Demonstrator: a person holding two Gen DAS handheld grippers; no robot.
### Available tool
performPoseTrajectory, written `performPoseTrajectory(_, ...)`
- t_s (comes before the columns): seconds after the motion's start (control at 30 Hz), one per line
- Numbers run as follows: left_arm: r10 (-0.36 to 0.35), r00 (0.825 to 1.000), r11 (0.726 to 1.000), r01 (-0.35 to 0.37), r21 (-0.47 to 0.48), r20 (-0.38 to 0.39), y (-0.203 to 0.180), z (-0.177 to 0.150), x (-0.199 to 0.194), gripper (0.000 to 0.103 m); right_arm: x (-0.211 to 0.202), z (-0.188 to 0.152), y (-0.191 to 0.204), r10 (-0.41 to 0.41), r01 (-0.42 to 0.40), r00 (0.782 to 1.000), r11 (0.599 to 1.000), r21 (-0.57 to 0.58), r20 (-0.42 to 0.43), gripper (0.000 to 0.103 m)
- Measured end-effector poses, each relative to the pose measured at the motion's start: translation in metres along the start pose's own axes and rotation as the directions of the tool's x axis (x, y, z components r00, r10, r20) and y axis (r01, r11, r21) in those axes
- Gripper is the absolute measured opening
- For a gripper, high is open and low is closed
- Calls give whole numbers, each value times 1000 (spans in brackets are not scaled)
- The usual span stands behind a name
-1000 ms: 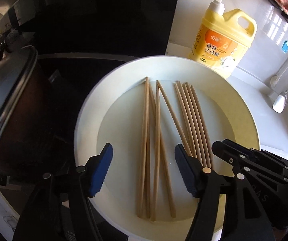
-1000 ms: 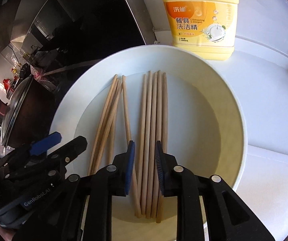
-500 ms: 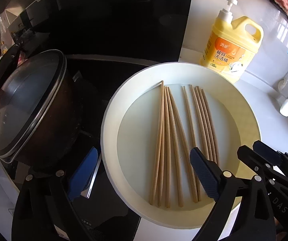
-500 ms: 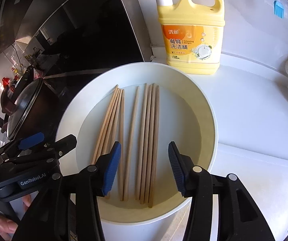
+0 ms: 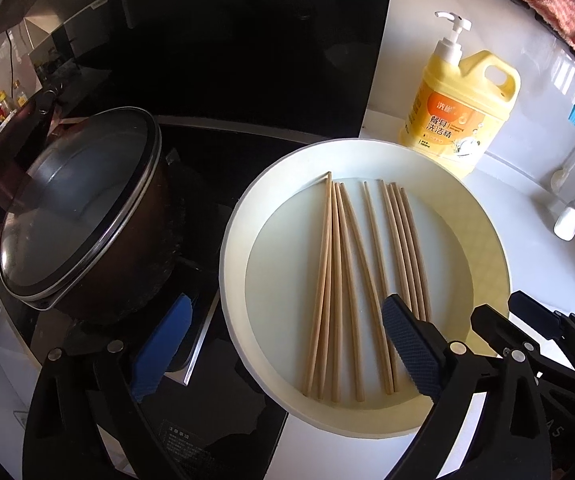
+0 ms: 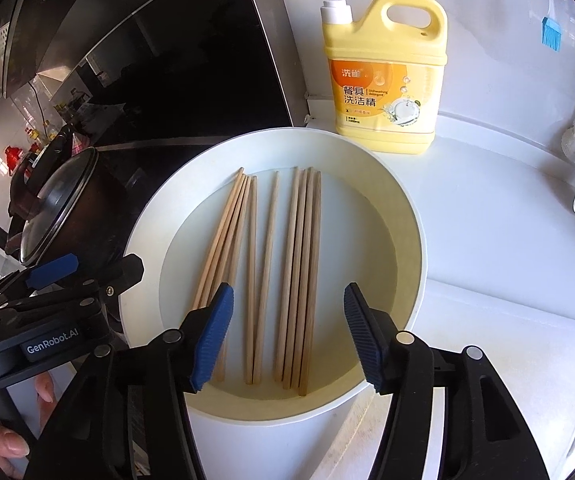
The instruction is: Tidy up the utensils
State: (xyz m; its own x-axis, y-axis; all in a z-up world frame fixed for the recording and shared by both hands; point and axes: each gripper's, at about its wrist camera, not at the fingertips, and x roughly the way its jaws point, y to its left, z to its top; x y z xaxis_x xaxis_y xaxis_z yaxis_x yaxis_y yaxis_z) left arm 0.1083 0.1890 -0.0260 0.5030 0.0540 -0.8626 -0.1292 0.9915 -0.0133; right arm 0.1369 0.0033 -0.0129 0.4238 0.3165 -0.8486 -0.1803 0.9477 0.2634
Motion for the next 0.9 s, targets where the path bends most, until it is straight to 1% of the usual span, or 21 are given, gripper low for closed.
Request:
performPoseTrajectory(0.17, 9, 1000, 1000, -9, -1, 9, 1, -1, -3, 97, -7, -1, 3, -22, 22, 1000, 1000, 13, 1, 64)
performPoseTrajectory(0.33, 12, 1000, 1000, -12, -5, 6, 1, -2, -6, 97, -9, -2, 1, -37, 38, 999, 999, 25, -7, 64)
performPoseTrajectory(0.53, -11, 1000, 999, 10, -44, -12, 6, -3, -9, 97, -12, -2, 3, -36, 36, 999, 999, 18, -12, 64)
performPoseTrajectory(0.9, 15, 1000, 999, -15, -50, 4, 5, -3, -16, 97, -13, -2, 1, -29, 29, 999, 999, 17, -15, 64)
